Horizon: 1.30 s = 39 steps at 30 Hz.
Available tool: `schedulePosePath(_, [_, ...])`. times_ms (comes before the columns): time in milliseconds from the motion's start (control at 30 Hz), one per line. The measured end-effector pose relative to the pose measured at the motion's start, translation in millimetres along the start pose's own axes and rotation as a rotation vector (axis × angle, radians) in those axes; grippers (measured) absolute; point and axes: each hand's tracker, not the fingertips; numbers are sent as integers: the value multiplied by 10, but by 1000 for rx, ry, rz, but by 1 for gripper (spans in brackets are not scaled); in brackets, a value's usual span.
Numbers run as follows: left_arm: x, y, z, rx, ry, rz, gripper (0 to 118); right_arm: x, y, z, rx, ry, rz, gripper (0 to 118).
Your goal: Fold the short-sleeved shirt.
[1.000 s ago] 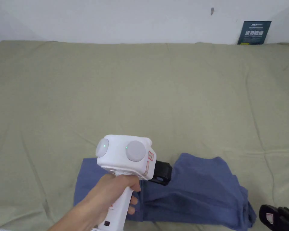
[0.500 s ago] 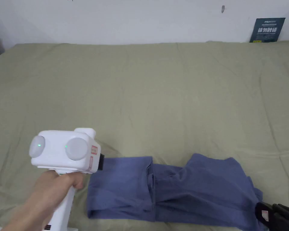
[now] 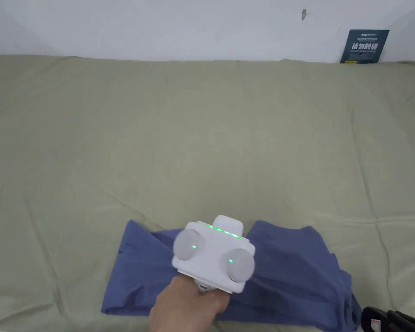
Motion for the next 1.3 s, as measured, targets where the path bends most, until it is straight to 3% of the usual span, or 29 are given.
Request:
schedulePosePath(200, [-1317, -241, 476, 22, -60, 236, 0, -109, 67, -165, -7, 6, -10, 1])
schedulePosePath(333, [-2363, -606, 421, 19, -220, 478, 0, -329, 159, -307, -28, 27, 44, 1])
schedulePosePath(467, [-2680, -761, 311, 25, -333, 488, 0, -510, 193, -424, -45, 34, 74, 1])
schedulePosePath(500, [-2730, -764, 255, 18, -428, 518, 25, -567, 198, -435, -51, 34, 78, 1])
schedulePosePath(533, [-2762, -752, 183, 1, -482, 536, 86, -598, 200, -451, -55, 36, 82, 1])
schedulePosePath(567, [-2739, -732, 116, -39, -538, 543, 114, -625, 202, -466, -60, 38, 87, 1])
schedulePosePath(700, [-2713, -711, -110, -42, -614, 565, 114, -678, 207, -491, -77, 37, 110, 1])
schedulePosePath(800, [-2668, -703, -323, -50, -748, 614, 114, -679, 216, -482, -85, 27, 114, 1])
schedulePosePath(967, [-2657, -714, -445, -55, -868, 666, 111, -615, 227, -462, -84, 14, 86, 1])
schedulePosePath(1000, [-2668, -710, -440, -54, -867, 673, 101, -601, 223, -459, -81, 13, 79, 1])
schedulePosePath(1033, [-2666, -704, -421, -58, -867, 669, 53, -585, 221, -459, -81, 11, 74, 1])
schedulePosePath(1067, [-2648, -708, -390, -76, -871, 659, 13, -578, 214, -459, -81, 10, 71, 1])
schedulePosePath(1133, [-2573, -735, -409, -132, -665, 568, 9, -570, 197, -455, -80, 13, 65, 1])
schedulePosePath(1200, [-2584, -802, -402, -108, -764, 625, 9, -565, 189, -450, -83, 19, 62, 1])
schedulePosePath(1300, [-2635, -747, -304, -85, -693, 594, 9, -553, 183, -411, -77, 23, 70, 1])
